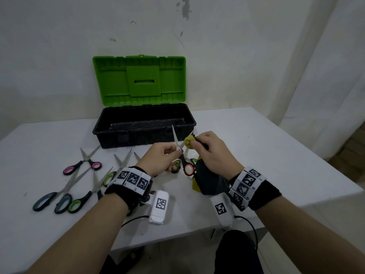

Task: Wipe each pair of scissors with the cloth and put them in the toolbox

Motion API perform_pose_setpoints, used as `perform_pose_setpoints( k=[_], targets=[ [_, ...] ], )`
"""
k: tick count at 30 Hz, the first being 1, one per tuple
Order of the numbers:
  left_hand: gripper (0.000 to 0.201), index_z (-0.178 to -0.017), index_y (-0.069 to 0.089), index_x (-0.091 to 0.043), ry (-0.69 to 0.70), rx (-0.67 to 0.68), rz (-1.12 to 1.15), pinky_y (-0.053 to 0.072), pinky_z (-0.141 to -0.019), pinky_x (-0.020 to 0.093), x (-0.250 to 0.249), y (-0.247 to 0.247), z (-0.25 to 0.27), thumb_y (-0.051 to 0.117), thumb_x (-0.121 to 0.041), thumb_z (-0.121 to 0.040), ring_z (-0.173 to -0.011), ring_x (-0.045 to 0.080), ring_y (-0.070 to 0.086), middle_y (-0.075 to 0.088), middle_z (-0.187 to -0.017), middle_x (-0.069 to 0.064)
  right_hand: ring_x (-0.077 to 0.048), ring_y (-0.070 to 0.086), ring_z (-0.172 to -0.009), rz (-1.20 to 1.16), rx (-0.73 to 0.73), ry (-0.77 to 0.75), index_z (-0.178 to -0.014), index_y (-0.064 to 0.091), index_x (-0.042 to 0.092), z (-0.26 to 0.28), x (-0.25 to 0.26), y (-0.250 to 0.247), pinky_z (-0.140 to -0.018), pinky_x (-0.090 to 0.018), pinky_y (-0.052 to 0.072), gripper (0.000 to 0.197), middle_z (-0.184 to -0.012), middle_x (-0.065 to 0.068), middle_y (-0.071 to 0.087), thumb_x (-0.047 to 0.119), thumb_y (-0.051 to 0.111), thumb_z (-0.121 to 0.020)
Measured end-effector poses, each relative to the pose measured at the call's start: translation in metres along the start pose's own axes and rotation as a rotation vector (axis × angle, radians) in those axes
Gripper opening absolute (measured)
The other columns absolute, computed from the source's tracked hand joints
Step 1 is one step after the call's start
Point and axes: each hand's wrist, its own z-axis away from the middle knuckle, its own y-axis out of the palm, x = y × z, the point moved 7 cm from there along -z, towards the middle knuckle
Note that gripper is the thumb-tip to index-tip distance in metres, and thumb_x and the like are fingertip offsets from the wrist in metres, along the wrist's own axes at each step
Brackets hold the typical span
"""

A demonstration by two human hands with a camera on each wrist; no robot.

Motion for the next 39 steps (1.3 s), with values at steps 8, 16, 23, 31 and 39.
perform_pose_setpoints(
  k=[8, 16, 23, 31, 39],
  targets=[
    [0.019, -0.087, 0.070, -0.014, 0.004, 0.045, -0.028, 0.043, -0.051, 0.021, -0.007, 0.006, 0.002, 0.060, -0.025, -0.098, -0.046, 0.008, 0.050, 0.064, -0.057, -0.014, -0.003, 0.058, -0.074, 0.063, -0.189, -0.214, -0.097, 0.069, 0.019, 0.002, 0.016, -0.011, -0.069, -0.016, 0.045, 0.014, -0.085, 0.006, 0.066, 0.012, 0.069, -0.085],
    [0.021, -0.080, 0.068, -0.015, -0.021, 0.052, 0.028, 0.040, -0.048, 0.020, -0.012, 0.008, 0.002, 0.060, -0.024, -0.098, -0.044, 0.009, 0.048, 0.066, -0.059, -0.012, -0.006, 0.058, -0.082, 0.107, -0.156, -0.215, -0.100, 0.068, 0.017, 0.004, 0.015, -0.005, -0.077, -0.019, 0.046, 0.016, -0.092, 0.004, 0.065, 0.022, 0.072, -0.085],
    [0.016, -0.082, 0.070, -0.016, -0.020, 0.058, 0.000, 0.046, -0.057, 0.030, -0.008, 0.009, 0.003, 0.065, -0.023, -0.095, -0.055, 0.016, 0.051, 0.063, -0.055, -0.013, -0.019, 0.063, -0.080, 0.227, -0.059, -0.298, -0.101, 0.074, 0.014, 0.006, 0.021, 0.006, -0.072, -0.031, 0.052, 0.015, -0.092, -0.003, 0.065, 0.015, 0.068, -0.087],
    [0.017, -0.092, 0.072, -0.007, -0.015, 0.055, -0.011, 0.041, -0.047, 0.018, -0.014, 0.006, 0.004, 0.062, -0.019, -0.097, -0.042, 0.001, 0.048, 0.066, -0.058, -0.012, -0.017, 0.064, -0.077, 0.230, -0.286, -0.235, -0.100, 0.075, 0.015, -0.003, 0.012, -0.029, -0.074, -0.032, 0.053, 0.014, -0.087, -0.002, 0.068, 0.016, 0.069, -0.087],
    [0.017, -0.079, 0.067, -0.028, 0.025, 0.066, -0.141, 0.041, -0.056, 0.021, -0.015, 0.007, 0.003, 0.065, -0.024, -0.095, -0.049, -0.006, 0.054, 0.063, -0.059, -0.020, -0.027, 0.061, -0.083, 0.332, -0.100, -0.158, -0.108, 0.073, 0.013, -0.005, 0.012, -0.010, -0.073, -0.037, 0.050, 0.020, -0.095, -0.009, 0.062, 0.020, 0.059, -0.095]
  ],
)
